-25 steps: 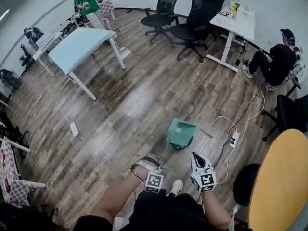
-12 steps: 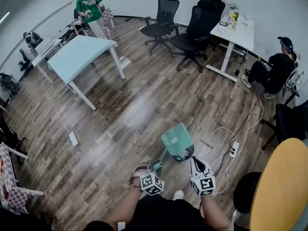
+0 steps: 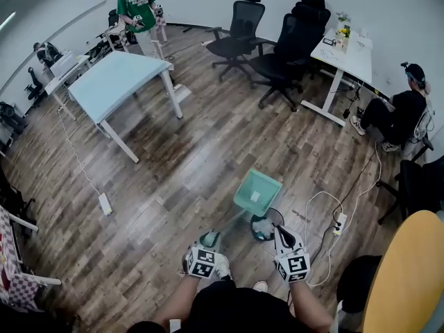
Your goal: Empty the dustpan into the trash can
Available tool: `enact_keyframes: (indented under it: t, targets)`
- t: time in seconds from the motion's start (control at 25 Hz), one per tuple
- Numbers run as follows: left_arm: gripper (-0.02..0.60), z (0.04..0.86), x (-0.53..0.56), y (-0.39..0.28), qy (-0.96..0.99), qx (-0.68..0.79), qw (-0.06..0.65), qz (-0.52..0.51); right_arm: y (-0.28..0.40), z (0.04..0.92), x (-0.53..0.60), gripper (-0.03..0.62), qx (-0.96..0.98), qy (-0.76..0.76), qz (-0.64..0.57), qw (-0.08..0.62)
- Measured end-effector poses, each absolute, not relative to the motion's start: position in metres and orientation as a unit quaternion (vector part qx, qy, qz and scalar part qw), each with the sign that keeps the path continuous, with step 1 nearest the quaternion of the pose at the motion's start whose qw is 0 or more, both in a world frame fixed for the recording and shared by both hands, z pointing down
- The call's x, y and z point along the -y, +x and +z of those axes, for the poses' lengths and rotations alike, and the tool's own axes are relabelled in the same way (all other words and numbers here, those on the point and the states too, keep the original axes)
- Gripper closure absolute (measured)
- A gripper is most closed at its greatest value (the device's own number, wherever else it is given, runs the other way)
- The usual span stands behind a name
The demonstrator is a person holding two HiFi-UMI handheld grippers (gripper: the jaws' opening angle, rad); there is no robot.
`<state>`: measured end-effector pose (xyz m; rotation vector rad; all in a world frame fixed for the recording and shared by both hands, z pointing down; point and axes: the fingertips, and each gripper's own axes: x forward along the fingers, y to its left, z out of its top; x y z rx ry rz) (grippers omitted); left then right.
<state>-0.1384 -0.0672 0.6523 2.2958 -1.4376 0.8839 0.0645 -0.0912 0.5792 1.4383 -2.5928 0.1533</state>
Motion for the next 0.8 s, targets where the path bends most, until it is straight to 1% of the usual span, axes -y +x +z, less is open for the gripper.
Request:
enact_keyframes:
  t: [0.16, 0.28, 0.44, 0.8]
  targets:
    - [0.483, 0.663, 0.098, -0.162, 0.778, 0.526, 0.180, 0.293, 0.042, 0.586, 0.109, 0.571, 0.872, 0.477, 0.054, 0.098]
    - [0.483, 0.680, 0.122, -0.180, 0.764, 0.534, 0.194, 0.305, 0.023, 0.598, 0.123, 0.571, 0.873, 0.474, 0.059, 0.105]
    - [0.483, 0.710, 0.154, -0.201, 0.743, 0.537, 0.231, 0.326, 0.000, 0.614, 0.147, 0.571, 0.872, 0.470, 0.068, 0.117]
    - [0.483, 0.784, 0.192, -0.222, 0.721, 0.510, 0.295, 0.363, -0.045, 0.635, 0.186, 0.571, 0.870, 0.468, 0.078, 0.131]
